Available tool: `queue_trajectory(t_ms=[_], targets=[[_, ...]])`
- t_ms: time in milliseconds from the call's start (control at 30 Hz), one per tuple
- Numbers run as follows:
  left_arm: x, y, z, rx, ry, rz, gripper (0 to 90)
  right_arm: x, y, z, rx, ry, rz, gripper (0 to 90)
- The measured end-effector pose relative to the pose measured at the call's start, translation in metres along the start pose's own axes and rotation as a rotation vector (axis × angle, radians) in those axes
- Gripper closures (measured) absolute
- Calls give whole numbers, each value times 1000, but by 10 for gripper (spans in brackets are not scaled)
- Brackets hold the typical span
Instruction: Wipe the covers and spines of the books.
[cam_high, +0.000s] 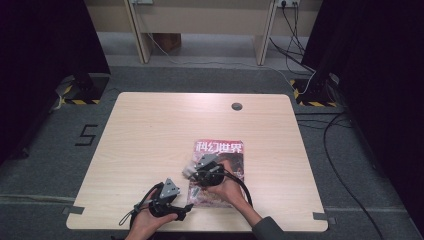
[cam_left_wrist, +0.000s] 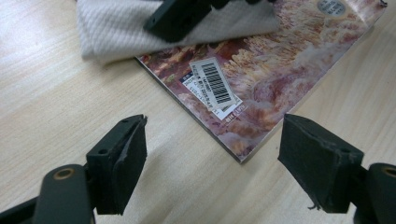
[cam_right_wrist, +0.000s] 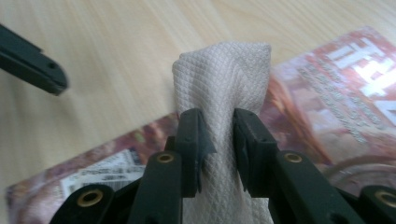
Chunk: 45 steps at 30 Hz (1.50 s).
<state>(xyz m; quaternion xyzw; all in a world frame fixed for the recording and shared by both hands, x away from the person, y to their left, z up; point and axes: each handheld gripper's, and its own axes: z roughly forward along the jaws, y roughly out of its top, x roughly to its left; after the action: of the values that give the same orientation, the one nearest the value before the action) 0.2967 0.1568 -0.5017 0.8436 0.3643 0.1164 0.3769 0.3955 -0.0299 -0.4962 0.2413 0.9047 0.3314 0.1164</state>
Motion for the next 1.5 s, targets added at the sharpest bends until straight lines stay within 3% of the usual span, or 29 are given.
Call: queue_trajectory(t_ms=[133,367,467,567,633,767,867,967,1167,1267,1400,1500], targets=[[1,1,0,-4,8,-3,228,-17,-6,-5,10,-62,23,723],[1,-1,-1,-3,9,-3,228,-61,-32,-26,18,-158,142,724],[1,0,-1,-5,8,-1,228,-78,-46,-38,27,-226,169,724],[1,0,0,0,6,1,227,-88,-57,-47,16,-239,220,725],[1,0,0,-2,5,1,227,-91,-61,-50,16,-243,229,725],[1,0,1,3,7,4,227,-88,-62,-52,19,-253,226,726],[2,1,1,-4,10,-1,227,-81,-61,-51,14,-230,217,727],[4,1,-1,-15,19,-12,225,-65,-58,-48,6,-192,196,725],[9,1,-3,-26,35,-27,222,-22,-47,-40,-9,-89,115,725],[9,2,-3,-29,34,-25,222,-8,-44,-38,-8,-63,78,724],[9,1,-3,-25,32,-23,222,-9,-47,-39,-12,-53,91,725],[9,1,-3,-23,35,-21,222,-20,-53,-44,-11,-87,115,725]])
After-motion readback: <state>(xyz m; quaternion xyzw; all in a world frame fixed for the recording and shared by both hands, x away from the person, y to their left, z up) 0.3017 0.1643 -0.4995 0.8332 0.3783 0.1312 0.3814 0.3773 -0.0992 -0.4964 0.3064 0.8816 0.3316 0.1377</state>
